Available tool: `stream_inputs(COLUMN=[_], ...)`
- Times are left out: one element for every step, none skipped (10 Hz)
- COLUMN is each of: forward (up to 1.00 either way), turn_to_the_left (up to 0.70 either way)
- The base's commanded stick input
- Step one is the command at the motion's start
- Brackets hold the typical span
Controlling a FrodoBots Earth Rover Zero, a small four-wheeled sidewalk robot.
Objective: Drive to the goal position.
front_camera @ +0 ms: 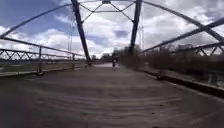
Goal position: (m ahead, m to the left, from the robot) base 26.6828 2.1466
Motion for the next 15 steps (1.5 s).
stream_inputs(forward=[1.0, 1.0, 1.0, 1.0, 1.0, 1.0, 1.0, 1.0, 1.0, 1.0, 1.0, 1.0, 1.0, 1.0, 1.0], turn_to_the_left=[0.0, 0.0, 0.0, 0.0, 0.0, 0.0, 0.0, 0.0, 0.0, 0.0, 0.0, 0.0, 0.0, 0.0, 0.0])
